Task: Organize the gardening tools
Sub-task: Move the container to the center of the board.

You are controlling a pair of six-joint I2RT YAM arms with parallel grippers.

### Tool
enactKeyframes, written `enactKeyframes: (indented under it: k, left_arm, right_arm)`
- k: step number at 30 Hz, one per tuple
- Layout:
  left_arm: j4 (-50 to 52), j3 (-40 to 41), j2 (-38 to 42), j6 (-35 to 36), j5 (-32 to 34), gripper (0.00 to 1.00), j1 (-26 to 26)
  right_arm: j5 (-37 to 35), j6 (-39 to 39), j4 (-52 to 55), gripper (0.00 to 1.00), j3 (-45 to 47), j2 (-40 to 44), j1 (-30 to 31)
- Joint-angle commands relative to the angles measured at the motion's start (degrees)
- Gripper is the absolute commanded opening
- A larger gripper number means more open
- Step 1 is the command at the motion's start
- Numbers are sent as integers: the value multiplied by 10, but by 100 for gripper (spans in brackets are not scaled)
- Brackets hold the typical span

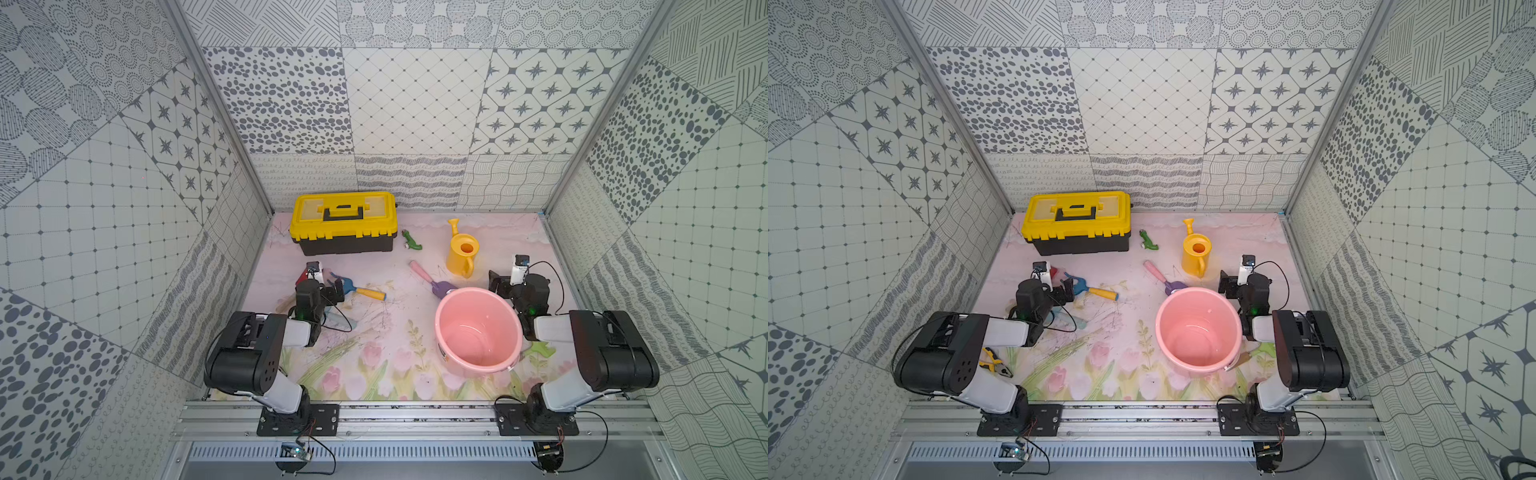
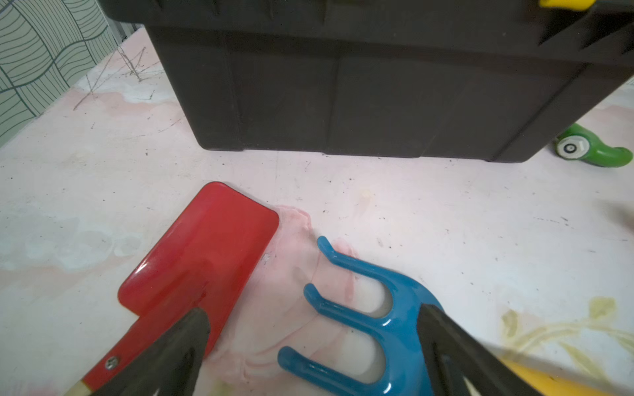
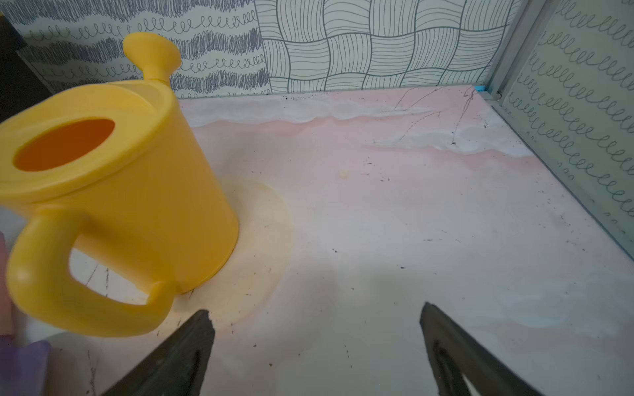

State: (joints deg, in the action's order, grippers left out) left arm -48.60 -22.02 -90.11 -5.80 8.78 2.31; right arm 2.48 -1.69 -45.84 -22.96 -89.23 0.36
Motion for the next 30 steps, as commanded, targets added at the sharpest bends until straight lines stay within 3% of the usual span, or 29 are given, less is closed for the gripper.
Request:
enactKeyframes:
  k: [1,21,24,27,30]
  left_arm:
    - [-25,-4,-2,12,-2,100,5]
    - [-28,-4,-1,14,-3,100,6]
    - [41,-24,30,6,15,100,5]
    - [160,-60,114,-15,54,99,5]
    - [276,-106,188,-138,149,99,4]
  right_arm:
    - [-2,3,-14,97,-8,4,4]
    - [-2,2,-14,97,-8,5,4]
    - [-4,2,-15,97,-7,6,5]
    - [-48,5,4,97,-2,46,21]
    - [-132,-3,124,97,-32,136,44]
